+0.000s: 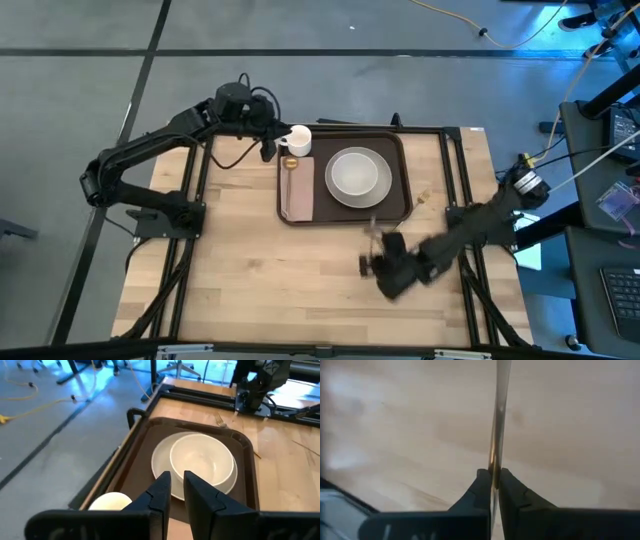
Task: Set up tray
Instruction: Put the gold knife on the light brown napkin to the right of the gold spoon
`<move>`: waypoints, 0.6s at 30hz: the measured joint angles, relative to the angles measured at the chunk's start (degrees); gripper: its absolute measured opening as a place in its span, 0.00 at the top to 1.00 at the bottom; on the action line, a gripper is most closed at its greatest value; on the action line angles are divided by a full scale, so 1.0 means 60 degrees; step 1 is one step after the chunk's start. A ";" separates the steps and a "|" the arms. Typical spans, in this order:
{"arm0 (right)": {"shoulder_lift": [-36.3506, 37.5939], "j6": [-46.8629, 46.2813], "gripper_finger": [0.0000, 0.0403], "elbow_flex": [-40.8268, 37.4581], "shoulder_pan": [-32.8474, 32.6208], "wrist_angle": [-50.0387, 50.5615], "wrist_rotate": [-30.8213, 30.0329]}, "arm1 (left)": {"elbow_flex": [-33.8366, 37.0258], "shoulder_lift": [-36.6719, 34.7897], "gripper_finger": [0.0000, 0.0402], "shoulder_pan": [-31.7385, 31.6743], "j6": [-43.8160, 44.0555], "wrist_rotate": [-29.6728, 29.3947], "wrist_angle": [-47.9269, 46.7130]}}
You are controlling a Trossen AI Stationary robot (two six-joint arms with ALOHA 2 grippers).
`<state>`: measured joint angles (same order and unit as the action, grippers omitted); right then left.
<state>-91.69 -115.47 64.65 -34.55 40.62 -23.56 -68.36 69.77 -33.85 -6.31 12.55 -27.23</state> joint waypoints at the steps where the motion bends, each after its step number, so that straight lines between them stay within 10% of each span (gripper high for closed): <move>1: 0.0207 0.0369 0.98 0.0014 0.0386 -0.0016 -0.0043 | 0.0000 -0.0095 0.88 0.0000 -0.0003 -0.0073 0.0001; 18: -0.0443 0.8790 0.98 0.2909 0.5819 -0.0709 0.1390 | -0.0011 -0.1518 0.88 -0.0004 -0.0069 -0.0681 -0.1441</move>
<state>-94.34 -62.73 82.11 0.36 36.36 -15.22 -68.42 60.66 -33.87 -6.73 8.46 -35.87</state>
